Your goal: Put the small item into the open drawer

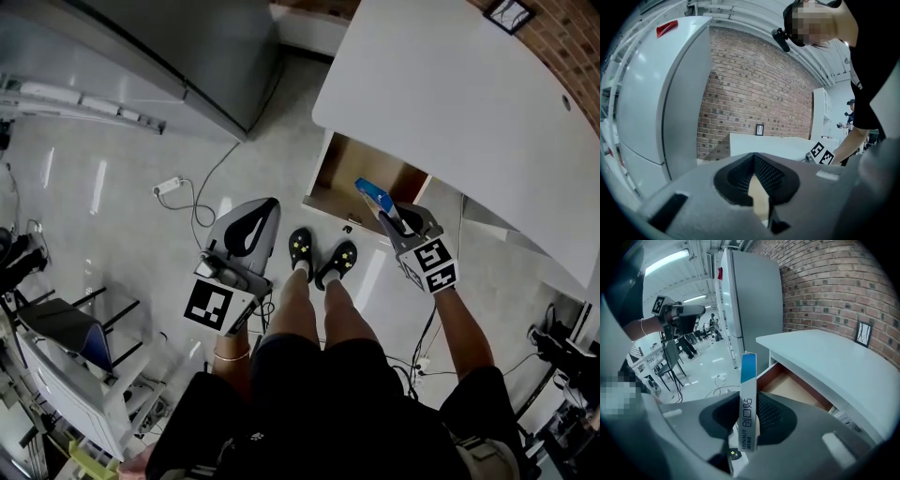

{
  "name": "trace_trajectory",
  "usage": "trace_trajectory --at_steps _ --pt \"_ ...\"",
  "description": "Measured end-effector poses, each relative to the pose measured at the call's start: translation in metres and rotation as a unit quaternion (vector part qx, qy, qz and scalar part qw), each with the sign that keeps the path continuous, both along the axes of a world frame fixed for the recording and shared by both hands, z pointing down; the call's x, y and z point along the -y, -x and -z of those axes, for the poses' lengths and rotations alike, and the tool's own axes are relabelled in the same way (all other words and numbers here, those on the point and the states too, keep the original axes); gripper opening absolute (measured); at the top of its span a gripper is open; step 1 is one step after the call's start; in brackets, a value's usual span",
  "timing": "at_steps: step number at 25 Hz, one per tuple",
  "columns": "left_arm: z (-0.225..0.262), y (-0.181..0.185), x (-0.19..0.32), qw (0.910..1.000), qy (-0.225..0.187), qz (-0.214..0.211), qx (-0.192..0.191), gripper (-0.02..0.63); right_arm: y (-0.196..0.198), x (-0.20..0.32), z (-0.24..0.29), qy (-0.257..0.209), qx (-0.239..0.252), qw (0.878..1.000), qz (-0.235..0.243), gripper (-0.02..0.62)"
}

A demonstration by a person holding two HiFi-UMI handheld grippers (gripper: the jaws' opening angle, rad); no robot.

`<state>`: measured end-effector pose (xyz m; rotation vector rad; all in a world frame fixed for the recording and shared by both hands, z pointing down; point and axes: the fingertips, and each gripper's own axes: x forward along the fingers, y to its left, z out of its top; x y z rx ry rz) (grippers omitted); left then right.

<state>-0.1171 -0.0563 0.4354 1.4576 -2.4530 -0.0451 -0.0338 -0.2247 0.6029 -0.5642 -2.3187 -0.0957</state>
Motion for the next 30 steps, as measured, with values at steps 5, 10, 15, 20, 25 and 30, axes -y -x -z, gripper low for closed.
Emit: trace_trajectory --at_steps 5,10,15,20,25,30 --pt "-0.017 -0.001 0.001 0.9999 0.004 0.0 -0.01 -0.003 0.004 0.001 -0.022 -0.013 -0.012 1.0 0.01 0.098" --pt "-0.026 -0.002 -0.001 0.9999 0.014 -0.001 -0.009 -0.003 0.008 0.002 -0.041 -0.023 -0.017 0.999 0.019 0.098" --pt "-0.036 0.0 -0.004 0.9997 0.022 0.004 -0.014 -0.003 0.017 -0.002 -0.058 -0.035 -0.022 0.998 0.044 0.098" --pt "-0.051 0.002 -0.003 0.9995 0.023 0.009 -0.02 -0.003 0.018 -0.009 -0.082 -0.057 -0.036 0.994 0.082 0.098" --pt "-0.064 0.012 -0.004 0.9994 0.018 0.017 -0.025 -0.002 0.02 -0.01 -0.104 -0.08 -0.059 0.989 0.109 0.098" --pt "-0.076 0.019 -0.005 0.9991 0.02 0.027 -0.028 -0.002 0.022 -0.008 -0.125 -0.081 -0.08 0.987 0.114 0.098"
